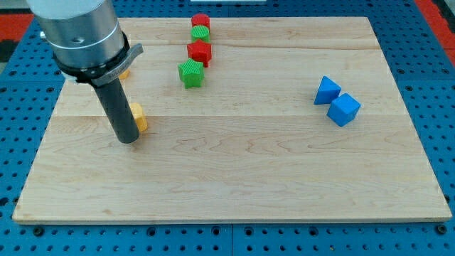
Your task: Move the yellow heart diagonally bottom left to the yellow hexagon
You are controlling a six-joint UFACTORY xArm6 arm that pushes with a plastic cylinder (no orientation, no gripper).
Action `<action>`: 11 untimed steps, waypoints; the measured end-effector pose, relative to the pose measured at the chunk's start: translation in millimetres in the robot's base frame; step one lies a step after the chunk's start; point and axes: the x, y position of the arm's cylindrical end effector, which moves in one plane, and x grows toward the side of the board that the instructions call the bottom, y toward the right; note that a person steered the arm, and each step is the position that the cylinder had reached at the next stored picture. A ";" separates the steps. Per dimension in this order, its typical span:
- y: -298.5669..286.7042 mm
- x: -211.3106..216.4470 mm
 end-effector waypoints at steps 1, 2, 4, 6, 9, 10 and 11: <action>4.7 -0.2; 6.7 -4.6; 54.0 -8.4; -30.7 -48.8; -80.0 -51.3; -105.4 -51.3; -118.3 -51.3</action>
